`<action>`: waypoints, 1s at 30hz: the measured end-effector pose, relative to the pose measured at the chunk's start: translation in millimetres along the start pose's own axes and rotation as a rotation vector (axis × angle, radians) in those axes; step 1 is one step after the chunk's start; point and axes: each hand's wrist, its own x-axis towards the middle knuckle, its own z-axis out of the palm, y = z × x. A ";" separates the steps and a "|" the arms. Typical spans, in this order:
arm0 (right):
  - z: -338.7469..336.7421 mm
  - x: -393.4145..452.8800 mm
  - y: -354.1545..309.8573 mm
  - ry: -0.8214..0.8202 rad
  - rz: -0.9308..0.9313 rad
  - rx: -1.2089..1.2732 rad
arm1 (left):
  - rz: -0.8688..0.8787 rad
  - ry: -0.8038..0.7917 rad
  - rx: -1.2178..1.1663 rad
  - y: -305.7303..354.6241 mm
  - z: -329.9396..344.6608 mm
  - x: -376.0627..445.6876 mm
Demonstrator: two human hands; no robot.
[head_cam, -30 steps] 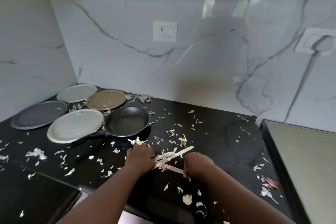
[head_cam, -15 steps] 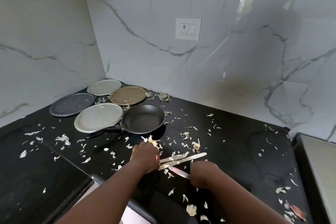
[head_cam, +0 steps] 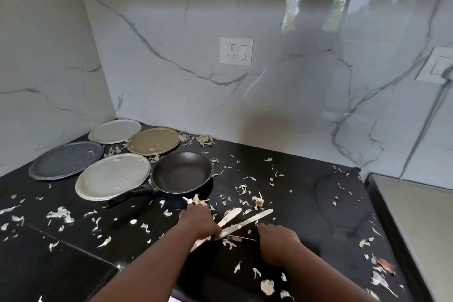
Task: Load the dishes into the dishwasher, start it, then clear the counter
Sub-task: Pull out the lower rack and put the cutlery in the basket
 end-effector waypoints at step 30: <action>19.6 -172.2 -5.9 0.641 0.550 0.677 | 0.437 -0.113 -1.106 58.9 11.8 -97.6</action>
